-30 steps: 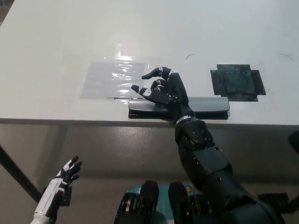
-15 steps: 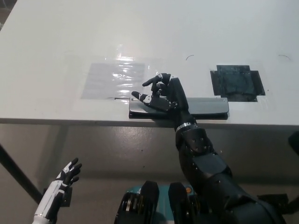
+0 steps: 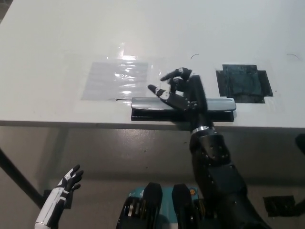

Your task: The paper pin puncher is placed at the center of the table and close to the robot and the robot uses its right fist to press on the paper pin puncher

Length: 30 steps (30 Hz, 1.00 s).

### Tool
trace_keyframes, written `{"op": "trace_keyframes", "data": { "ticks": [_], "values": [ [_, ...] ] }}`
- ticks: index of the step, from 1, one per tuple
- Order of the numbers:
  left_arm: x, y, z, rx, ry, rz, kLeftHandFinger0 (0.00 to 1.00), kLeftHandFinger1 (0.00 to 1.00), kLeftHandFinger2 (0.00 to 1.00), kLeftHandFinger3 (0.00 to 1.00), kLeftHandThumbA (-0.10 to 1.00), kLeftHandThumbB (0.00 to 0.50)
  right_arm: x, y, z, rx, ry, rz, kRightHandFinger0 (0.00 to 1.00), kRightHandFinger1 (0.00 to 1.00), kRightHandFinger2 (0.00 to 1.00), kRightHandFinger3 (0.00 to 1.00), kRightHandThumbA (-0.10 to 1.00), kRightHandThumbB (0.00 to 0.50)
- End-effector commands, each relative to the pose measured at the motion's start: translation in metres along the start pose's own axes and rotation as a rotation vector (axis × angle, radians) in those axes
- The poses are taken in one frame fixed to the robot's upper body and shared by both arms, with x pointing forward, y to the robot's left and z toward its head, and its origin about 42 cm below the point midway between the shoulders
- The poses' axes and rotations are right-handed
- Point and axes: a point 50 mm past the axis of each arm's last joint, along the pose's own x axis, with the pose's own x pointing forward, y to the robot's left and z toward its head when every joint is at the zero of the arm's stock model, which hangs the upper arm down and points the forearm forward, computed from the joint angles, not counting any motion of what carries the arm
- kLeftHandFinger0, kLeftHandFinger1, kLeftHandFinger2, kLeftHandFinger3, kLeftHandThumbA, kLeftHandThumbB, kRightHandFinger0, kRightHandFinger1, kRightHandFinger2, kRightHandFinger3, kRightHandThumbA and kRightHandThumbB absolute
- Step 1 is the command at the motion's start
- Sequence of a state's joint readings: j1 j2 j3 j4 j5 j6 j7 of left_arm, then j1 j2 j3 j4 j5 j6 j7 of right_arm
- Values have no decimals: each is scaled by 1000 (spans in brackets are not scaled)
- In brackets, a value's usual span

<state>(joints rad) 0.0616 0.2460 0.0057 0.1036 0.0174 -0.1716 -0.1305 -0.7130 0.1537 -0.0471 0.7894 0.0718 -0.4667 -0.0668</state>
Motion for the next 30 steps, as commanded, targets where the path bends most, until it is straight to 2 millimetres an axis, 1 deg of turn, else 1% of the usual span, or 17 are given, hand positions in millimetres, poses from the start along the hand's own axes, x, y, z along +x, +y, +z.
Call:
{"op": "trace_keyframes", "data": {
  "ticks": [1, 3, 4, 6, 7, 11, 14, 15, 18, 19, 20, 22, 25, 27, 28, 29, 30],
  "values": [
    [4, 6, 15, 18, -83, -17, 1000, 1000, 1000, 1000, 1000, 181, 1, -13, 218, 150, -494, 97, 0, 0, 0, 0, 1000, 151],
    [6, 7, 16, 18, -83, -16, 1000, 1000, 1000, 1000, 1000, 189, -10, -17, 241, 132, -562, 117, 0, 0, 0, 0, 1000, 141],
    [6, 7, 17, 16, -84, -17, 1000, 1000, 1000, 1000, 1000, 196, -26, -25, 262, 111, -628, 124, 0, 0, 0, 0, 1000, 154],
    [8, 7, 17, 20, -84, -13, 1000, 1000, 1000, 1000, 1000, 198, -38, -34, 273, 76, -669, 144, 0, 0, 0, 0, 1000, 150],
    [7, 8, 16, 30, -86, -16, 1000, 1000, 1000, 1000, 1000, 197, -56, -47, 280, 71, -688, 159, 0, 0, 0, 0, 1000, 189],
    [6, 8, 16, 34, -87, -11, 1000, 1000, 1000, 1000, 1000, 189, -104, -67, 281, -8, -705, 188, 0, 0, 0, 0, 1000, 154],
    [8, 8, 17, 27, -87, -12, 1000, 1000, 1000, 1000, 1000, 205, -133, -79, 271, -103, -674, 177, 0, 0, 0, 0, 1000, 191],
    [8, 9, 17, 27, -86, -12, 1000, 1000, 1000, 1000, 1000, 206, -142, -82, 267, -112, -652, 155, 0, 0, 0, 0, 1000, 228],
    [9, 9, 17, 36, -87, -16, 1000, 1000, 1000, 1000, 1000, 207, -183, -97, 238, -164, -564, 100, 0, 0, 0, 0, 1000, 236],
    [8, 8, 17, 35, -86, -16, 1000, 1000, 1000, 1000, 1000, 208, -184, -97, 238, -167, -560, 99, 0, 0, 0, 0, 1000, 236],
    [9, 8, 17, 37, -88, -18, 1000, 1000, 1000, 1000, 1000, 206, -194, -101, 229, -201, -519, 85, 0, 0, 0, 0, 1000, 222],
    [8, 8, 15, 32, -84, -19, 1000, 1000, 1000, 1000, 1000, 200, -221, -111, 196, -226, -406, 27, 0, 0, 0, 0, 1000, 142],
    [9, 8, 14, 34, -81, -18, 1000, 1000, 1000, 1000, 1000, 198, -241, -119, 160, -204, -274, -50, 0, 0, 0, 0, 1000, 129],
    [9, 8, 14, 31, -79, -19, 1000, 1000, 1000, 1000, 1000, 188, -249, -130, 130, -266, -169, -43, 0, 0, 0, 0, 1000, 84],
    [8, 8, 14, 30, -77, -20, 1000, 1000, 1000, 1000, 1000, 189, -253, -135, 114, -231, -94, -28, 0, 0, 0, 8, 1000, 95],
    [8, 8, 13, 28, -74, -20, 1000, 1000, 1000, 1000, 1000, 194, -255, -138, 107, -220, -58, -22, 57, 0, 6, 61, 1000, 111],
    [8, 8, 13, 26, -70, -21, 1000, 1000, 1000, 1000, 1000, 200, -257, -141, 99, -222, -21, -13, 202, 222, 251, 260, 1000, 166]
  ]
}}
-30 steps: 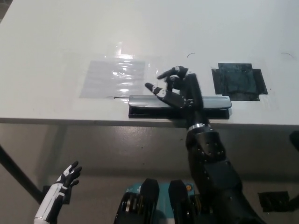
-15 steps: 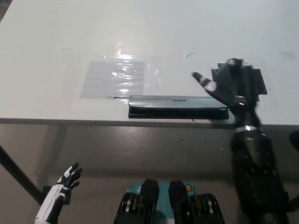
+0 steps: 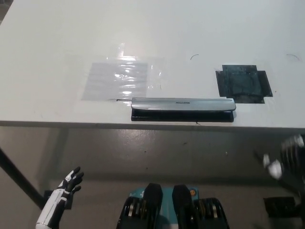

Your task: The paper pin puncher is placed at the center of the table and close to the robot and the robot uses its right fist to press on the paper pin puncher

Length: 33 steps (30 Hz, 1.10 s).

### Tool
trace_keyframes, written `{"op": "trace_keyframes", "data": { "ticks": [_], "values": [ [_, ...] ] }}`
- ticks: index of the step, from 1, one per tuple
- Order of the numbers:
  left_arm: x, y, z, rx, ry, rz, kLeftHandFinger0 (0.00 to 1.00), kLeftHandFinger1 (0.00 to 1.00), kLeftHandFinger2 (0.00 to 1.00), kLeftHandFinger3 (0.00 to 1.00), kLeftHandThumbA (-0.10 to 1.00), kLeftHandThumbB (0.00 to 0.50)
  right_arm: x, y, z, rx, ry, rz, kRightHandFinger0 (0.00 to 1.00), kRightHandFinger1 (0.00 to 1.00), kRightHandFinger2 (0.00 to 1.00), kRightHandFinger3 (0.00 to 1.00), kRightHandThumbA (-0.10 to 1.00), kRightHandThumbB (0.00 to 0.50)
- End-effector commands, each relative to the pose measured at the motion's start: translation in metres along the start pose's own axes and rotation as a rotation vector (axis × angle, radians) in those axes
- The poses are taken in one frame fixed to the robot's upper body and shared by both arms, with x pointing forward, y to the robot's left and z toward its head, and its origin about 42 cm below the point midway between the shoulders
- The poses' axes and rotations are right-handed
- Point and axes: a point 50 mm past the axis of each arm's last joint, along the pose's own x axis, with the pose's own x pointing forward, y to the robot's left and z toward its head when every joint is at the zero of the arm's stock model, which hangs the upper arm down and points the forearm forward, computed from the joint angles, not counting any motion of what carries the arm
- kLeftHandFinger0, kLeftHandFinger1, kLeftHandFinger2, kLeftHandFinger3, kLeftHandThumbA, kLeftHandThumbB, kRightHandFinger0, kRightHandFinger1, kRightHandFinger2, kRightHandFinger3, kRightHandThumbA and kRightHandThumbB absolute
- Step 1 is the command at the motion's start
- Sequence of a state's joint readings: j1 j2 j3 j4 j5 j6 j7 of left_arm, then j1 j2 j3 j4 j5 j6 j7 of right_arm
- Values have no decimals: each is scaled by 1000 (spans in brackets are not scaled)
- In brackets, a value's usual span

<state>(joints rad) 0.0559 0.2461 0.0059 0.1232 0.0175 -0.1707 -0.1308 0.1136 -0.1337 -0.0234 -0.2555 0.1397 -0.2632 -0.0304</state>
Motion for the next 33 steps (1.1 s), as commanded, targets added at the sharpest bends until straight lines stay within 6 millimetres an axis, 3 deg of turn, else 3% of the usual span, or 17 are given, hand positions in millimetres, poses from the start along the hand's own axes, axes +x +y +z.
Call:
{"op": "trace_keyframes", "data": {
  "ticks": [1, 2, 3, 4, 5, 6, 10, 12, 14, 21, 29, 33],
  "values": [
    [7, 8, 17, 28, -82, -22, 1000, 1000, 1000, 1000, 1000, 199, -23, -6, -7, -8, 106, 139, 442, 450, 482, 471, 1000, 198],
    [7, 7, 17, 28, -84, -24, 1000, 1000, 1000, 1000, 1000, 200, -26, -7, -18, -59, 155, 158, 745, 789, 889, 840, 1000, 193],
    [7, 7, 16, 27, -85, -27, 1000, 1000, 1000, 1000, 1000, 202, -29, -7, -25, -107, 180, 179, 872, 923, 1000, 1000, 1000, 195],
    [8, 6, 16, 27, -85, -29, 1000, 1000, 1000, 1000, 1000, 208, -31, -7, -35, -164, 202, 242, 1000, 1000, 1000, 1000, 1000, 262],
    [8, 5, 16, 27, -84, -26, 1000, 1000, 1000, 1000, 1000, 206, -33, -7, -46, -205, 236, 304, 1000, 1000, 1000, 1000, 1000, 316],
    [8, 5, 15, 26, -82, -25, 1000, 1000, 1000, 1000, 1000, 205, -35, -6, -56, -209, 263, 334, 1000, 1000, 1000, 1000, 1000, 319],
    [6, 4, 15, 27, -80, -24, 1000, 1000, 1000, 1000, 1000, 204, -40, 3, -81, -179, 361, 339, 1000, 1000, 1000, 1000, 1000, 408],
    [6, 6, 16, 26, -79, -19, 1000, 1000, 1000, 1000, 1000, 214, -39, 9, -90, -172, 371, 333, 1000, 1000, 1000, 1000, 1000, 412],
    [8, 7, 17, 31, -81, -23, 1000, 1000, 1000, 1000, 1000, 213, -38, 10, -97, -187, 378, 335, 1000, 1000, 1000, 1000, 1000, 383],
    [9, 8, 19, 32, -95, -24, 1000, 1000, 1000, 1000, 1000, 189, -38, 10, -104, -174, 400, 307, 1000, 1000, 1000, 1000, 1000, 395],
    [9, 9, 19, 39, -95, -22, 1000, 1000, 1000, 1000, 1000, 219, -35, 12, -108, -203, 404, 315, 1000, 1000, 1000, 1000, 1000, 370],
    [9, 9, 19, 37, -94, -15, 1000, 1000, 1000, 1000, 1000, 216, -33, 12, -110, -187, 404, 315, 1000, 1000, 1000, 1000, 1000, 388]
  ]
}}
